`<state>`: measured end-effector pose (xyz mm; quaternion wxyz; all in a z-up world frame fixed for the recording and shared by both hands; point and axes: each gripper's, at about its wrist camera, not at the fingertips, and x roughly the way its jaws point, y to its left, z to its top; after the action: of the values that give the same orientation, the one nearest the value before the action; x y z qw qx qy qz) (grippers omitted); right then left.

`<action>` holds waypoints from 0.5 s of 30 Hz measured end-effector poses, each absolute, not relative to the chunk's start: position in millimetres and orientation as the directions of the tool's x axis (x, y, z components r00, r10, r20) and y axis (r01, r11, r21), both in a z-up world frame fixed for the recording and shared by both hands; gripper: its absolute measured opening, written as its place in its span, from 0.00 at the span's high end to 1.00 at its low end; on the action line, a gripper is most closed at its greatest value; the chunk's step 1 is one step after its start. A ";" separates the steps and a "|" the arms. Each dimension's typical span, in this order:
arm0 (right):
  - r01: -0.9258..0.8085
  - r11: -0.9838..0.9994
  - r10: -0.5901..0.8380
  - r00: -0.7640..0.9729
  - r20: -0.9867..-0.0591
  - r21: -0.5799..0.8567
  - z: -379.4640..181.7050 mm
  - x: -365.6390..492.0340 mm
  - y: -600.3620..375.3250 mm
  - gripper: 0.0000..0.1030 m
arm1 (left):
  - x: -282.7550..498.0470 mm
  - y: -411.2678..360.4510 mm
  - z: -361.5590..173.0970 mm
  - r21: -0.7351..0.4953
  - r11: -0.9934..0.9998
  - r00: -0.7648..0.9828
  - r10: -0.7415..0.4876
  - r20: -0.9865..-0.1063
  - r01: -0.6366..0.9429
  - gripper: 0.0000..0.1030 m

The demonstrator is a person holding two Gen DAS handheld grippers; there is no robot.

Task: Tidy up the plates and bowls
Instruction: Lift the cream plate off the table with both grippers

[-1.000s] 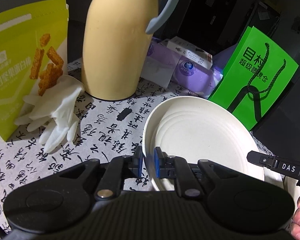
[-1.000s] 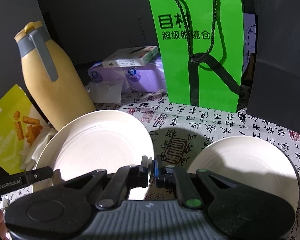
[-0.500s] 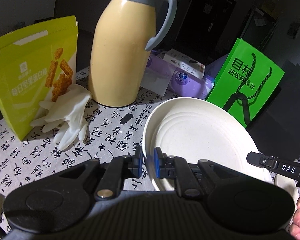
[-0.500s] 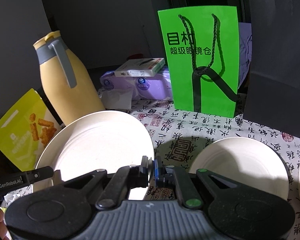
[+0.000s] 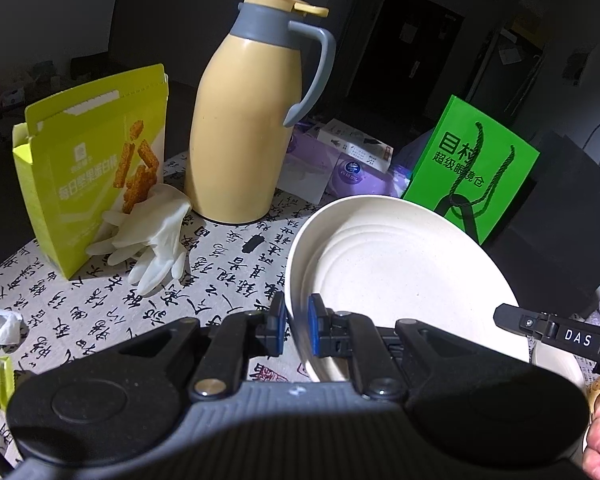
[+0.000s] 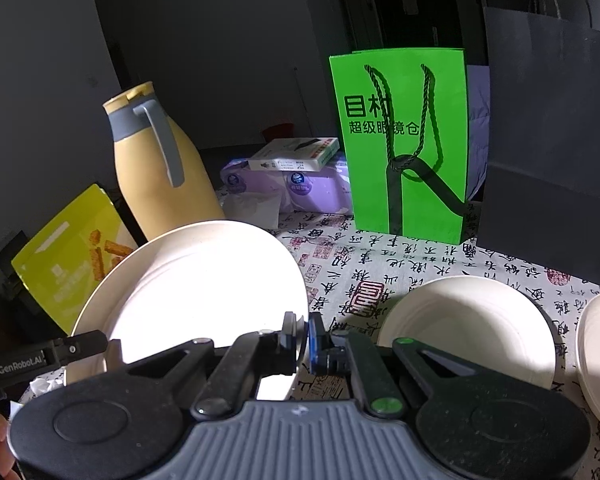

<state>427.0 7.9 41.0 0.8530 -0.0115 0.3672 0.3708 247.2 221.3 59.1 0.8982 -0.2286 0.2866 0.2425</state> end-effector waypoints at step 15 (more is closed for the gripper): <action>-0.642 0.722 0.643 0.486 -0.592 0.257 65.6 385.8 -32.2 0.94 | 207.5 183.4 88.0 -0.262 0.798 0.748 0.318 -0.583 -0.543 0.89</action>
<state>385.8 -32.2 65.6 0.8619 0.0004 0.3438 0.3727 207.5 183.4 88.0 0.9103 -0.2128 0.2650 0.2364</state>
